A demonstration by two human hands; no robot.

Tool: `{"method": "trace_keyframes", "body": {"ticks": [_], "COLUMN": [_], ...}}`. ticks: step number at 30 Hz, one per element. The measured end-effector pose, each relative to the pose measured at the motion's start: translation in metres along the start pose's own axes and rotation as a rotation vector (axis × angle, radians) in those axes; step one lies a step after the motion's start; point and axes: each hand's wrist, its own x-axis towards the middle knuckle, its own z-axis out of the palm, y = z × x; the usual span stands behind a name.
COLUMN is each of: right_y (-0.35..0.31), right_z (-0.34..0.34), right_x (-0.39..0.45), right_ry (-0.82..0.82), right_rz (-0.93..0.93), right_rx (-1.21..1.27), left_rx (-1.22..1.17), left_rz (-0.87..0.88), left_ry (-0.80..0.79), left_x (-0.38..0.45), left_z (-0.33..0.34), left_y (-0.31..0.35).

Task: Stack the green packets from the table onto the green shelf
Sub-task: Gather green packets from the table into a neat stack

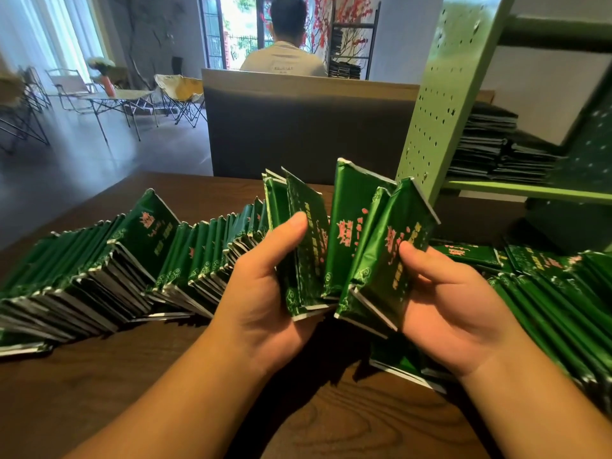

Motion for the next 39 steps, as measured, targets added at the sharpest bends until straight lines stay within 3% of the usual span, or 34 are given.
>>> {"method": "trace_keyframes", "body": {"ticks": [8,15,24,27,32,39], "right_y": [0.004,0.005,0.004,0.001,-0.002,0.005], "right_z": [0.003,0.006,0.007,0.006,0.002,0.010], "right_x": [-0.001,-0.002,-0.001,0.000,0.002,-0.005], "right_ry": [0.079,0.137,0.192,0.290,0.487,0.431], "right_rz": [-0.006,-0.045,-0.052,-0.118,-0.294,-0.401], "right_rx": [-0.174,-0.283,-0.223,-0.222,-0.301,-0.487], "left_rx": [0.103,0.160,0.100,0.252,0.749,0.855], "left_rz": [-0.016,0.003,-0.034,0.070,0.473,0.515], "left_ry": [-0.098,-0.032,0.023,0.086,0.166,0.124], "left_x": [0.002,0.004,0.003,0.003,0.003,0.001], "left_z": [-0.004,-0.001,0.000,-0.003,-0.003,-0.003], "left_y": [-0.004,-0.007,-0.002,-0.002,-0.011,-0.017]}}
